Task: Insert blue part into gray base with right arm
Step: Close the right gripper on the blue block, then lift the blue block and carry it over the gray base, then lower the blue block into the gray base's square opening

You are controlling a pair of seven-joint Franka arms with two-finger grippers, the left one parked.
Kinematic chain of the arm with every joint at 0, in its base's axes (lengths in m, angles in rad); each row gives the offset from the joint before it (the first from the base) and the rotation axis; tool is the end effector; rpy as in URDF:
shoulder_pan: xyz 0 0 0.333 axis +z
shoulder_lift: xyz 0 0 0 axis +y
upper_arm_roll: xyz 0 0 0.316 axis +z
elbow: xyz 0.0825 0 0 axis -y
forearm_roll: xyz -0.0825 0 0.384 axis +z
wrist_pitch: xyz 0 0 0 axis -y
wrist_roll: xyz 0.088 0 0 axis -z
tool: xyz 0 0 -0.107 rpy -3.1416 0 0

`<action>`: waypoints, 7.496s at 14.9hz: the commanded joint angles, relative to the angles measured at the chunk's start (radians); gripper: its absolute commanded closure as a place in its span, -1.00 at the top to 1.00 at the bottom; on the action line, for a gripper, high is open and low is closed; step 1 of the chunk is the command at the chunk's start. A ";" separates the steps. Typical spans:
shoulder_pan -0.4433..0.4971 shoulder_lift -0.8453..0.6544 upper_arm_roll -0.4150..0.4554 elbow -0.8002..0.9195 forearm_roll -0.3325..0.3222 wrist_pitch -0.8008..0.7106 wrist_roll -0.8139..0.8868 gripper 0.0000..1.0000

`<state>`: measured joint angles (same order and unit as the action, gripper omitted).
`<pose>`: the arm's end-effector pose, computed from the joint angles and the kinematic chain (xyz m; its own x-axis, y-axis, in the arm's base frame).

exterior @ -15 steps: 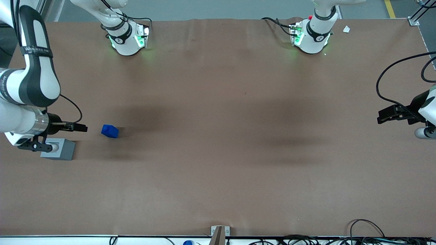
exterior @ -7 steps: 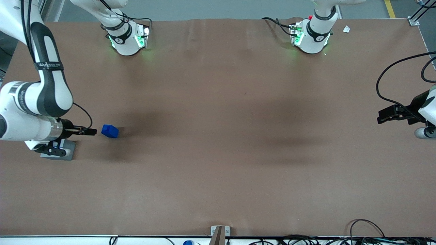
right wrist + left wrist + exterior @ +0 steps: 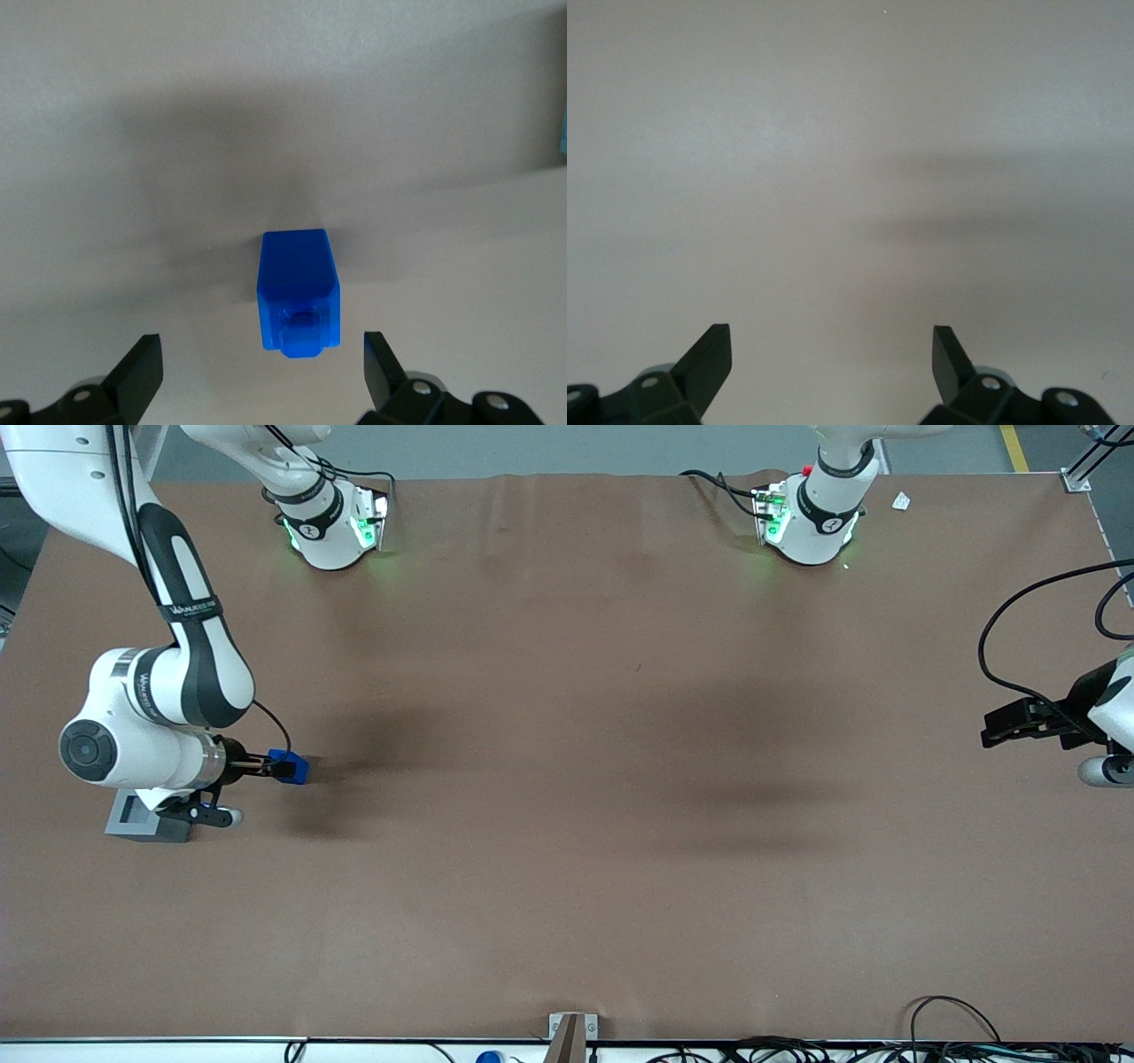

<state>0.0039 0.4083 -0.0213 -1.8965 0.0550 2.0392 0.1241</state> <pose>0.5984 -0.0069 0.2680 0.9501 -0.1654 -0.2647 -0.1714 -0.9852 0.0004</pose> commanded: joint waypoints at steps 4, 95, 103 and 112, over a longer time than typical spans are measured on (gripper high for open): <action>-0.016 0.012 -0.002 -0.029 -0.003 0.006 0.012 1.00; -0.321 0.320 -0.006 0.639 -0.149 -0.335 -0.379 -0.99; -0.324 0.330 -0.006 0.648 -0.149 -0.333 -0.408 -0.99; -0.328 0.343 -0.006 0.662 -0.149 -0.318 -0.408 -0.99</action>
<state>-0.3070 0.7234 -0.0422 -1.2758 -0.0770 1.7252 -0.2688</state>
